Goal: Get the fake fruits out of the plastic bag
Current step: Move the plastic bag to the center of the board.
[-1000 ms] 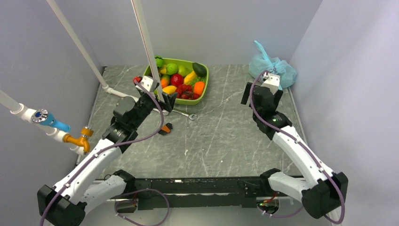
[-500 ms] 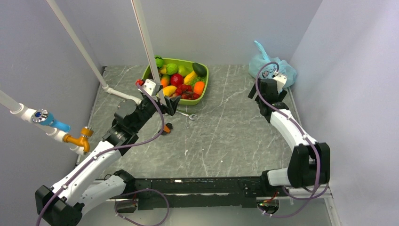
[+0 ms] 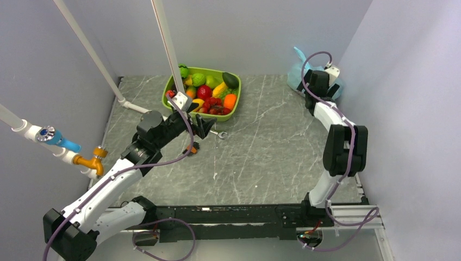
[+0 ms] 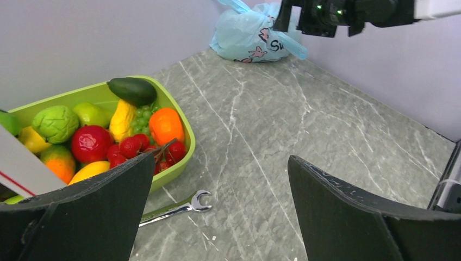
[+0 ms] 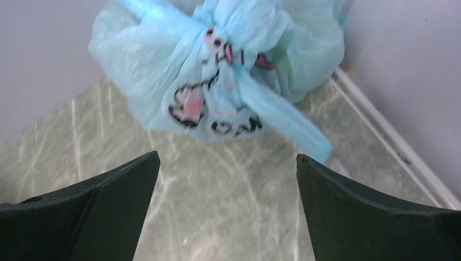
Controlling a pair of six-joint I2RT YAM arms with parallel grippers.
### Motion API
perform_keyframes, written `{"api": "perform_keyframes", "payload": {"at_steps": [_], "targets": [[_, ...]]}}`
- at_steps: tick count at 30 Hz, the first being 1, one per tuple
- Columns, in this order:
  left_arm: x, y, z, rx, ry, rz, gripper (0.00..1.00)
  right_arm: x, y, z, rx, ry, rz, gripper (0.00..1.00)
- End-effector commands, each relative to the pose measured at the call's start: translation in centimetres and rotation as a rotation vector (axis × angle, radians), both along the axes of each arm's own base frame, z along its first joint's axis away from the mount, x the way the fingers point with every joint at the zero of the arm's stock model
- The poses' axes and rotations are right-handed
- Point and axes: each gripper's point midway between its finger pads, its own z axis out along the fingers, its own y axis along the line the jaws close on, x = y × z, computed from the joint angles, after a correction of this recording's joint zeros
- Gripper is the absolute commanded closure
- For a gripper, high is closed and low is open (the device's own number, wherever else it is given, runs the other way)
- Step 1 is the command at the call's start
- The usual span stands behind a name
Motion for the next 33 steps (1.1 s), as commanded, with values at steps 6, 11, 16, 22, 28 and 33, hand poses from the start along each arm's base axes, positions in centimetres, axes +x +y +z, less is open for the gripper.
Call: {"api": "perform_keyframes", "payload": {"at_steps": [6,11,16,22,28,33], "targets": [[-0.8,-2.0,2.1,-0.056,-0.003,-0.113,0.01,7.6,-1.8,1.0,-0.014,-0.12,0.057,0.0],[-0.5,-2.4,1.7,-0.046,0.017,-0.123,0.01,10.4,-2.9,-0.7,-0.028,-0.073,0.039,0.06],[-0.5,-2.6,1.4,-0.044,0.024,-0.132,0.01,10.6,-2.9,-2.8,-0.048,-0.007,0.056,0.18],[-0.4,-3.1,1.1,-0.044,0.042,-0.152,0.03,9.7,-1.4,-3.3,-0.038,0.027,0.137,0.48],[-0.7,-3.5,1.1,-0.065,0.051,-0.178,0.04,6.5,1.4,-5.3,-0.048,0.081,0.193,0.68],[-0.4,-3.9,0.3,-0.06,0.079,-0.186,0.06,2.7,5.1,-6.3,-0.05,0.101,0.204,0.88]]}}
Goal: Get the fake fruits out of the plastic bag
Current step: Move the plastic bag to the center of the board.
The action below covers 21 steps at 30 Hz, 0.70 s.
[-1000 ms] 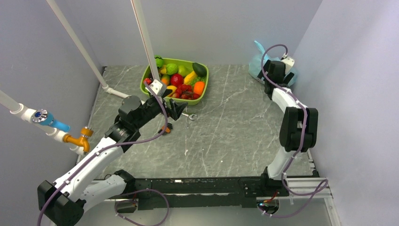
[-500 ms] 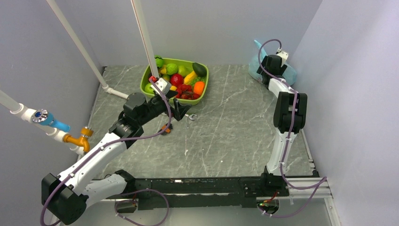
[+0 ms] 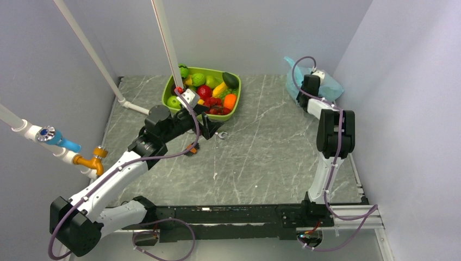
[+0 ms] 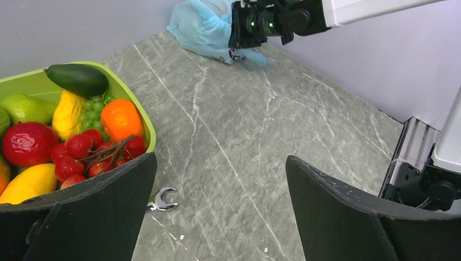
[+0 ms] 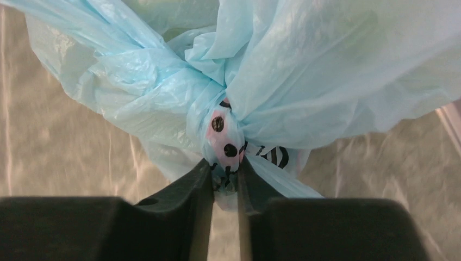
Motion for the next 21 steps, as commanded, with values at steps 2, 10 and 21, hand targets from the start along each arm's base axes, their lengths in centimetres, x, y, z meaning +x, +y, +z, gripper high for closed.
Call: {"api": "perform_keyframes", "payload": {"at_steps": [2,10,21], "targets": [[0.0,-0.9,1.6,-0.041,-0.023,-0.038,0.06,-3.0,5.2,3.5,-0.011,-0.09,0.038,1.0],[0.7,-1.8,0.0,-0.022,0.031,-0.056,0.08,-12.4,14.6,3.0,-0.06,-0.044,0.176,1.0],[0.2,-3.0,-1.4,0.087,0.03,-0.067,0.06,-25.8,23.7,1.6,0.232,0.078,0.492,1.0]]}}
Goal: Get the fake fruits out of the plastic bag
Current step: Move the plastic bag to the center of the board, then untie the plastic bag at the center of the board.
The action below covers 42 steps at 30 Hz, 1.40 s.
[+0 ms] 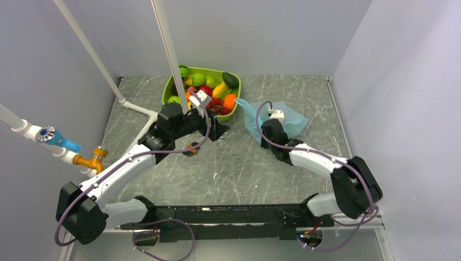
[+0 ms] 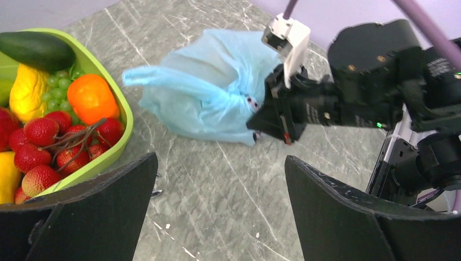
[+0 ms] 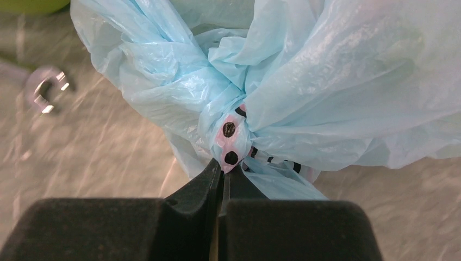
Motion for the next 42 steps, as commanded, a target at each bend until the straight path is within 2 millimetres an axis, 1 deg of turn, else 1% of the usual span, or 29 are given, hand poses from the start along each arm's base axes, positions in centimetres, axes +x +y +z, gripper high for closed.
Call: {"api": "perform_keyframes", "payload": {"at_steps": [1,2,4,8,10,13,16,17,18,19,21,23,26,27,29,30,33,34,35,37,39,41,42], "targets": [[-0.2,-0.9,1.7,0.036,-0.066,-0.013,0.06,-4.3,3.9,1.7,0.181,0.029,0.068,1.0],[-0.2,-1.0,1.6,0.051,-0.067,-0.007,0.06,-5.4,4.9,2.0,0.199,0.032,0.086,1.0],[-0.5,-1.0,1.5,0.074,-0.07,-0.001,0.06,-6.7,6.3,2.6,0.24,0.028,0.103,1.0],[-1.1,-1.1,1.2,0.103,-0.099,0.026,0.05,-8.6,8.5,3.5,0.266,0.035,0.137,1.0],[-1.3,-1.0,2.1,0.101,-0.127,0.039,0.05,-9.5,9.7,3.5,0.291,0.054,0.166,1.0],[-2.1,-0.3,3.5,0.069,-0.15,0.051,0.05,-11.3,12.4,3.7,0.346,0.087,0.241,1.0],[-2.4,0.6,4.0,0.047,-0.182,0.096,0.02,-12.4,14.5,4.6,0.336,0.093,0.313,1.0],[-2.4,0.8,4.0,0.049,-0.194,0.108,0.01,-12.4,14.9,5.2,0.333,0.071,0.341,0.97],[-2.4,0.9,3.9,0.054,-0.2,0.112,0.01,-12.5,15.3,6.1,0.342,0.046,0.378,0.89],[-2.3,0.9,3.9,0.059,-0.204,0.115,0.01,-12.4,15.3,6.5,0.338,0.026,0.391,0.79],[-2.1,0.8,3.8,0.065,-0.198,0.119,0.01,-12.0,14.5,7.0,0.311,0.003,0.374,0.62],[-1.9,0.6,3.5,0.064,-0.182,0.124,0.01,-11.6,13.2,8.0,0.274,-0.025,0.34,0.57],[-1.6,-0.2,2.6,0.065,-0.154,0.107,0.01,-11.5,10.2,9.9,0.245,-0.087,0.293,0.46],[-1.5,-0.6,2.3,0.072,-0.144,0.094,0.02,-11.3,9.2,10.3,0.241,-0.109,0.278,0.43],[-1.2,-1.5,1.2,0.106,-0.112,0.061,0.06,-11.0,7.2,11.1,0.242,-0.138,0.251,0.42],[-1.1,-2.2,0.8,0.121,-0.093,0.036,0.06,-10.5,6.2,11.3,0.238,-0.138,0.229,0.43],[-0.8,-3.7,-2.0,0.194,0.001,-0.013,0.07,-9.7,4.4,11.7,0.255,-0.127,0.21,0.56],[-0.7,-4.1,-2.9,0.217,0.029,-0.024,0.08,-9.6,4.1,11.9,0.264,-0.126,0.209,0.59],[-0.5,-4.5,-3.7,0.244,0.057,-0.037,0.12,-9.5,3.9,12.0,0.272,-0.123,0.213,0.6],[-0.4,-5.1,-5.4,0.301,0.108,-0.049,0.13,-9.4,3.8,11.7,0.27,-0.106,0.214,0.6],[-0.7,-5.5,-7.1,0.352,0.165,-0.059,0.13,-9.4,3.6,11.2,0.25,-0.077,0.209,0.59],[-1.0,-5.9,-7.8,0.396,0.199,-0.047,0.13,-9.4,3.6,11.2,0.236,-0.059,0.207,0.59],[-1.0,-5.7,-8.2,0.431,0.203,-0.014,0.13,-9.5,3.7,11.2,0.233,-0.052,0.213,0.59]]}}
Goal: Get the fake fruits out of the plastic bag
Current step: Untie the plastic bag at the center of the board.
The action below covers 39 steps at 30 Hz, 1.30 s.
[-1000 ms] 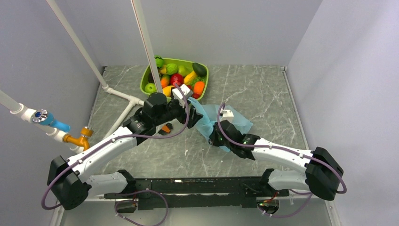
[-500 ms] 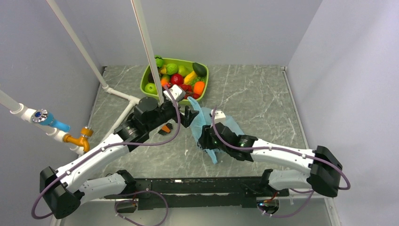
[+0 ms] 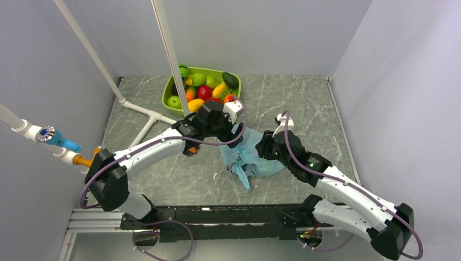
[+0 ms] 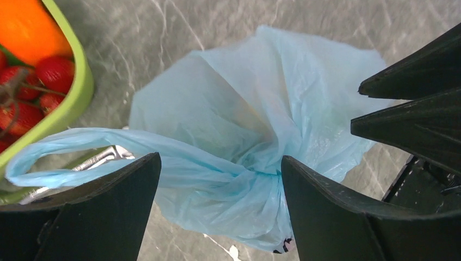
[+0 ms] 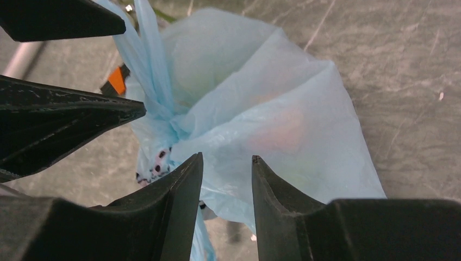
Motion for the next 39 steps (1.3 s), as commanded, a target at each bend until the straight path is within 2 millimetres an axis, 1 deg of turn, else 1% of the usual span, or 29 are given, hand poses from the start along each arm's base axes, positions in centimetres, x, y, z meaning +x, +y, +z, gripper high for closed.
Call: {"api": "perform_keyframes", "payload": {"at_steps": [1,2,3,5,7,10,12,15,18,20,22,24,29,30,32,34,36,37,39], "targets": [[-1.7,-0.4,-0.1,0.1,0.034,0.027,0.12,-0.5,0.5,0.8,-0.023,0.023,0.055,0.59],[-2.3,-0.5,0.1,0.122,0.015,0.035,0.11,-0.6,0.5,1.0,-0.018,0.021,0.065,0.58],[-3.1,-0.7,0.8,0.126,-0.016,0.039,0.09,-0.7,0.7,1.1,-0.009,0.018,0.077,0.55],[-4.0,-0.7,1.7,0.11,-0.059,0.049,0.07,-1.1,1.0,1.3,0.006,0.016,0.102,0.46],[-4.8,-0.8,1.8,0.088,-0.078,0.04,0.05,-1.2,1.0,1.1,0.007,0.027,0.104,0.44],[-5.2,-0.6,0.9,0.136,-0.083,0.091,0.06,-1.2,0.8,1.1,0.004,0.034,0.09,0.43],[-5.6,-0.7,0.5,0.167,-0.092,0.125,0.08,-1.2,0.7,1.0,0.004,0.033,0.086,0.42],[-6.1,-0.6,0.0,0.186,-0.095,0.164,0.15,-1.2,0.6,1.1,-0.002,0.037,0.08,0.42],[-6.1,-0.7,-1.2,0.216,-0.068,0.175,0.26,-1.1,0.4,1.2,-0.009,0.041,0.068,0.42],[-6.3,-1.3,-1.8,0.226,-0.039,0.164,0.26,-1.1,0.3,1.2,-0.01,0.04,0.062,0.42],[-6.7,-1.7,-2.7,0.233,-0.004,0.148,0.24,-1.0,0.2,1.1,-0.013,0.04,0.052,0.43],[-6.8,-1.8,-3.2,0.245,0.017,0.152,0.21,-1.0,0.0,1.2,-0.016,0.039,0.043,0.43],[-6.5,-1.6,-4.2,0.266,0.038,0.176,0.22,-1.0,-0.9,1.5,-0.038,0.032,0.013,0.42],[-6.5,-1.7,-4.4,0.263,0.046,0.169,0.25,-1.0,-1.2,1.5,-0.041,0.031,0.005,0.42],[-6.5,-2.0,-4.9,0.271,0.055,0.157,0.34,-1.1,-1.5,1.6,-0.034,0.026,-0.006,0.41],[-6.2,-2.1,-5.0,0.274,0.05,0.152,0.44,-1.3,-1.5,1.5,-0.021,0.026,-0.008,0.41],[-6.1,-2.4,-4.6,0.263,0.036,0.132,0.57,-1.6,-1.3,1.3,-0.007,0.032,0.0,0.4],[-6.1,-2.4,-4.3,0.251,0.025,0.119,0.64,-1.7,-1.3,1.2,-0.005,0.036,0.008,0.38],[-6.3,-2.7,-3.3,0.212,-0.001,0.084,0.72,-2.0,-1.4,1.3,-0.024,0.045,0.023,0.34]]}}
